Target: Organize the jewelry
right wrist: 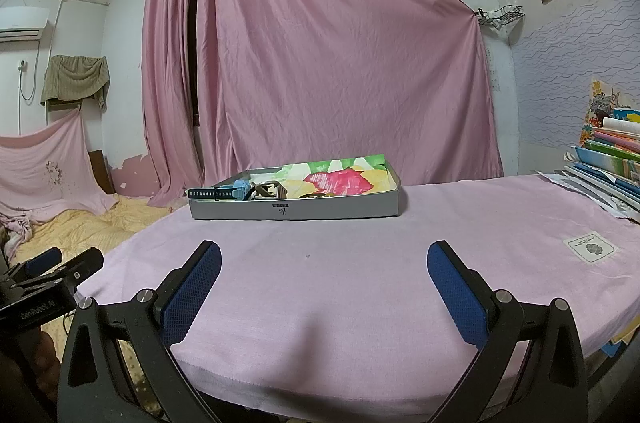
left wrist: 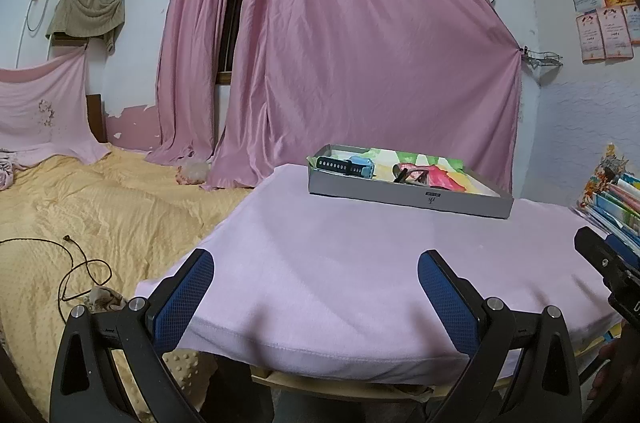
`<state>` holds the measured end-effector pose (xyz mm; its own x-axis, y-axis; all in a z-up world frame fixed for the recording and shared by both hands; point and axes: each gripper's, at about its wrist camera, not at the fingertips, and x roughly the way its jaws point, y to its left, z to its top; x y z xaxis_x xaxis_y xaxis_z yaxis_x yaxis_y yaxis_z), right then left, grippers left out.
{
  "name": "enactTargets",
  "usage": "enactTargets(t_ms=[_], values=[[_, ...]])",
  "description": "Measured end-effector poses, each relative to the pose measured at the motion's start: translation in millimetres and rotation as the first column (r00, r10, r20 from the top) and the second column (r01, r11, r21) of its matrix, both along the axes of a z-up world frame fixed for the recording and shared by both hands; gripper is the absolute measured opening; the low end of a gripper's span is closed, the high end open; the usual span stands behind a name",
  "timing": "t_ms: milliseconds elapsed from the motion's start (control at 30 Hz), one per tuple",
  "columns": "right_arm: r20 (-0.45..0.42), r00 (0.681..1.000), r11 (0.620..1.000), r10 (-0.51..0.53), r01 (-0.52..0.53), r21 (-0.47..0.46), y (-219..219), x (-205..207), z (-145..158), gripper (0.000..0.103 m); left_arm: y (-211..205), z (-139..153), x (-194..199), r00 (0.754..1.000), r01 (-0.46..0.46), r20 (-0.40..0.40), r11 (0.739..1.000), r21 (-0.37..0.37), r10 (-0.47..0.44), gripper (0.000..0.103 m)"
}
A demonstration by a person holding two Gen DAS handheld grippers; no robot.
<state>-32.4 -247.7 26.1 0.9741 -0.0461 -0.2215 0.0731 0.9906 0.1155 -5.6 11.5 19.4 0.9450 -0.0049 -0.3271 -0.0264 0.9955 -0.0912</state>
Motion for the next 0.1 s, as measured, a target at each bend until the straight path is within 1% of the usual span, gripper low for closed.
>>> enactTargets(t_ms=[100], values=[[-0.001,1.000,1.000,0.000,0.000,0.000,-0.7,0.5,0.0,0.101,-0.7,-0.6,1.0,1.000,-0.002,-0.004,1.000,0.003,0.002,0.102]])
